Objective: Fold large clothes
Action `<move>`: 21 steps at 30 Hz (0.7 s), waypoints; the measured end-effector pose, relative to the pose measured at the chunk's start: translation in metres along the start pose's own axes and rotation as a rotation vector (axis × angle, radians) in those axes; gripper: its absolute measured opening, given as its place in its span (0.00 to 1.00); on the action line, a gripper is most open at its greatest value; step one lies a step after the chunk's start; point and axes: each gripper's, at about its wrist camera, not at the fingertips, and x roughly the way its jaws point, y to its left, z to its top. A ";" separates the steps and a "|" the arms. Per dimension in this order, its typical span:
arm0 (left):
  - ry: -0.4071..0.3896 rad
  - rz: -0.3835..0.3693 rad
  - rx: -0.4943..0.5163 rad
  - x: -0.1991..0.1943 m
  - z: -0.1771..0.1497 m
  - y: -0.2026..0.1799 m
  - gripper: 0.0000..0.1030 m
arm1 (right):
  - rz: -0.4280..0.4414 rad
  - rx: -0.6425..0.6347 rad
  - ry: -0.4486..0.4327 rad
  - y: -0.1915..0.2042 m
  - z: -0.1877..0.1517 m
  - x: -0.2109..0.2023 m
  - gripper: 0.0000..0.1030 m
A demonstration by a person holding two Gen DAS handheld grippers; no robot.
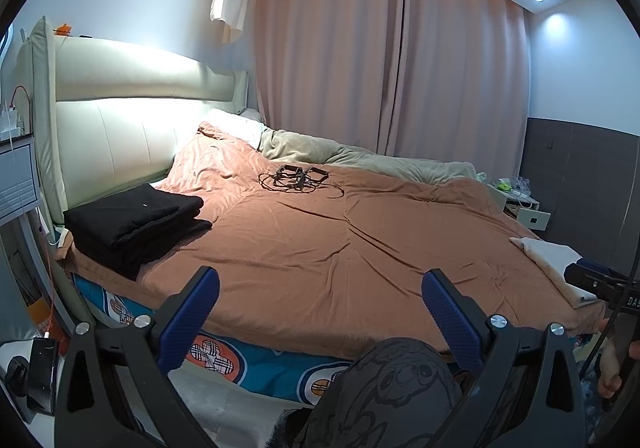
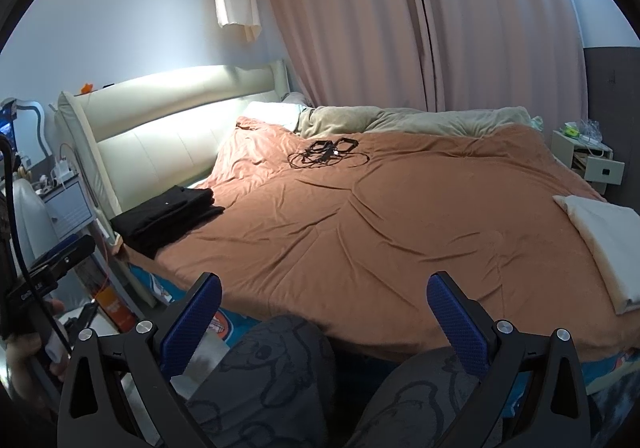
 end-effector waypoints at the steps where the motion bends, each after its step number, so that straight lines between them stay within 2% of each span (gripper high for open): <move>1: 0.001 0.000 0.001 0.000 0.000 0.000 1.00 | 0.000 0.000 0.000 0.000 0.000 0.000 1.00; 21: 0.001 0.007 0.006 0.000 -0.002 0.000 1.00 | 0.007 0.010 0.015 -0.002 -0.003 0.006 1.00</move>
